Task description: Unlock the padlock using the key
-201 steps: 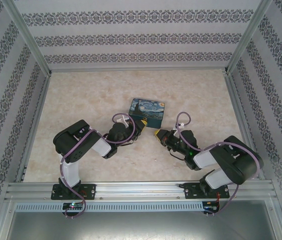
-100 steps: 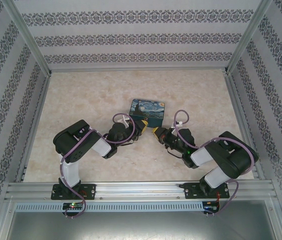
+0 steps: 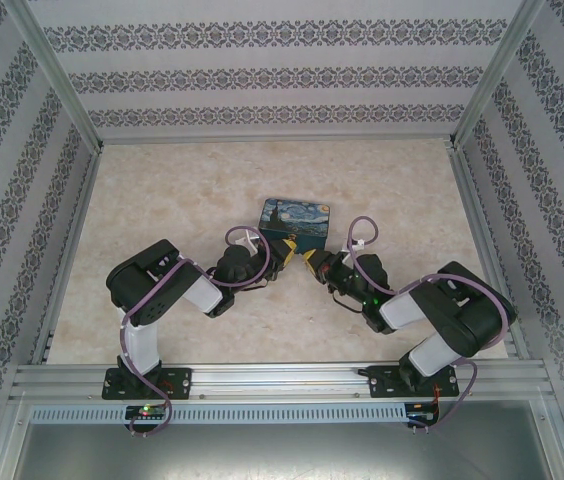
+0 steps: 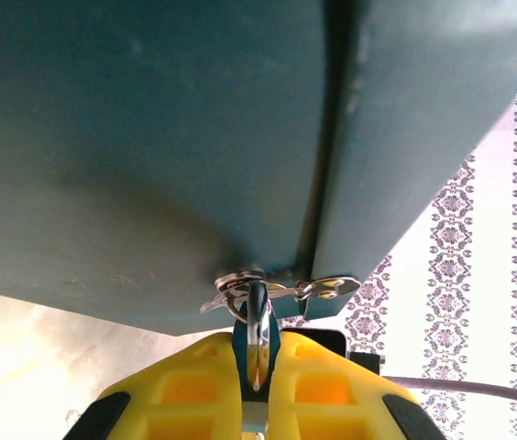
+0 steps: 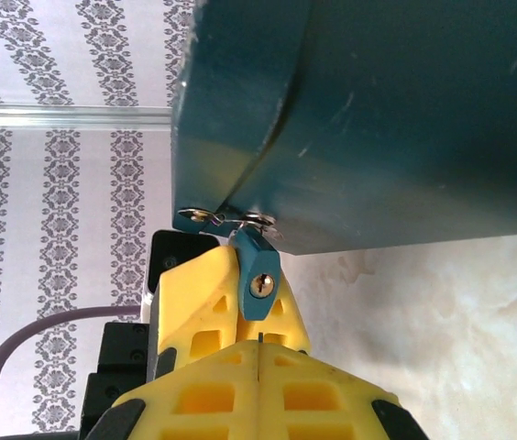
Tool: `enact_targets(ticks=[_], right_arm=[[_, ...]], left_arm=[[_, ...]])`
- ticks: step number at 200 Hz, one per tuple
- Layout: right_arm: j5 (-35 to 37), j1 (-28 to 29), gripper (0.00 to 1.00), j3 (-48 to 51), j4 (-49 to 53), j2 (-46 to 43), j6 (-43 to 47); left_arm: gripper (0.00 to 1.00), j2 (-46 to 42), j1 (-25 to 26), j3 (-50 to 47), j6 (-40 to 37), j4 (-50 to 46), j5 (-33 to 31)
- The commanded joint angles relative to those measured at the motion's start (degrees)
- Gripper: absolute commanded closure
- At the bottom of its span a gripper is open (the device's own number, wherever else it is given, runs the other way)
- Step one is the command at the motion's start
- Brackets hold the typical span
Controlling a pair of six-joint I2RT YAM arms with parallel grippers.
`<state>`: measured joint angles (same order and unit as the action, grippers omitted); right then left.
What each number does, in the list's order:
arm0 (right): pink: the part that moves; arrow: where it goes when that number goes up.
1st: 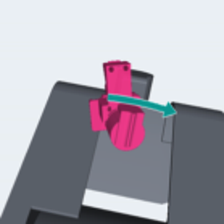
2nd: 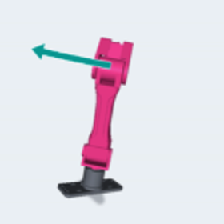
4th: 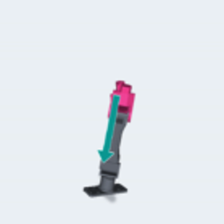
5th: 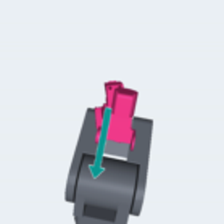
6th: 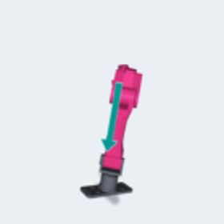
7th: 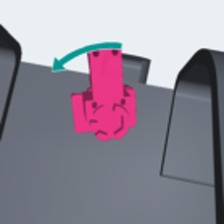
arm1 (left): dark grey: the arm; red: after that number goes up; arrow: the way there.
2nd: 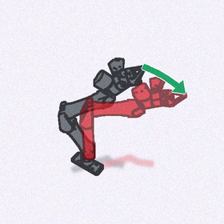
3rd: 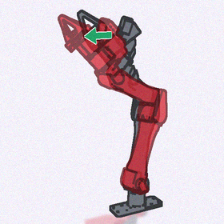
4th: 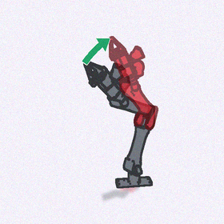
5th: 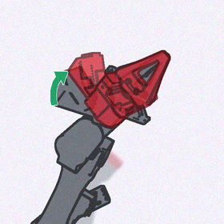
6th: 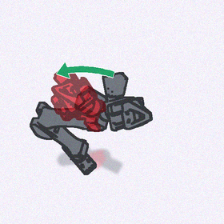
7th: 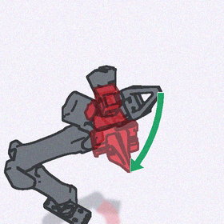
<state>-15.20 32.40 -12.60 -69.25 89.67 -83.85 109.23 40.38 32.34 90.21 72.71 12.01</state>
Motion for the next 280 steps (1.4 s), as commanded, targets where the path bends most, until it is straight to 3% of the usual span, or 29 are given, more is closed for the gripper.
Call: enact_targets(ticks=[1,280], right_arm=[[1.3,0.2,1.0,-1.3,-2.0,1.0,0.0],[-0.9,-2.3,1.0,-4.0,-1.9,3.2,-0.9]], left_arm=[[1.0,-1.3,0.0,-0.5,0.5,5.2,0.6],[1.0,-0.2,1.6,1.1,1.2,5.5,0.4]])
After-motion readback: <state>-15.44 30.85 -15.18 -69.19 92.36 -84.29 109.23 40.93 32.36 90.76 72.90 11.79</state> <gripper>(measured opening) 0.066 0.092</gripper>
